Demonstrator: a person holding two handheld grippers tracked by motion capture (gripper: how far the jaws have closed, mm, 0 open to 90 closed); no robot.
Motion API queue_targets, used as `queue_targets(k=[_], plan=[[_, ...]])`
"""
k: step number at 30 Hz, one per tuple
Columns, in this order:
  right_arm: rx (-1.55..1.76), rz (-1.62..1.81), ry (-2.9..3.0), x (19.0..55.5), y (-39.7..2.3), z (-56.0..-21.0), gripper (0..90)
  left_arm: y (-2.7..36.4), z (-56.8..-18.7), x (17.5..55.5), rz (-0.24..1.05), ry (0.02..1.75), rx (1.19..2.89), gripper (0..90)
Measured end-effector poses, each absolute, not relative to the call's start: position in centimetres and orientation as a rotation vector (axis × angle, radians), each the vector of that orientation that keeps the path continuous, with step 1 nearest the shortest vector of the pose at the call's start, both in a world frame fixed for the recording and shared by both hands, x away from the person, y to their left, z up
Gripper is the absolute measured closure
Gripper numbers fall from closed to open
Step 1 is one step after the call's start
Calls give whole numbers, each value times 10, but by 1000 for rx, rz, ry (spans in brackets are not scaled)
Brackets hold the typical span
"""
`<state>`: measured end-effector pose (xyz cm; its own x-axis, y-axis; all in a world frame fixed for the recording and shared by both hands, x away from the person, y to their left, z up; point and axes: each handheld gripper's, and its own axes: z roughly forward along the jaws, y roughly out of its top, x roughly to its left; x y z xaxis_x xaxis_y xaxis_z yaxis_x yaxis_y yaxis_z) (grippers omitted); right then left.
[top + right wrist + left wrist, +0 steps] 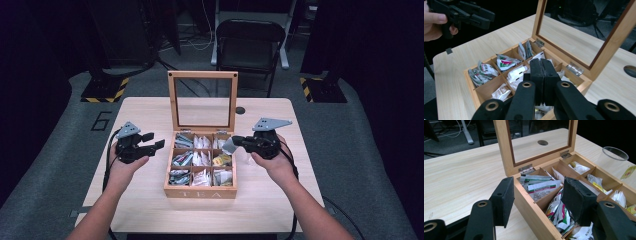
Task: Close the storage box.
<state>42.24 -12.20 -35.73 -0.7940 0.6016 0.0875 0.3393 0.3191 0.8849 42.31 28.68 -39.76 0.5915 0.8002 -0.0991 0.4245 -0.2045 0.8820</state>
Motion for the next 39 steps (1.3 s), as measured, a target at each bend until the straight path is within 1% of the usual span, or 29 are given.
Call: queue_targets(k=[11,20,39], plan=[[887,1444,2284,430,-138,-344,891,287,-398,423,474,995,1830,429],[938,1416,2239,439,-156,-341,892,287,-398,424,476,997,1834,429],[1048,1355,2171,448,-192,-351,891,288,-399,425,473,1006,1833,429]])
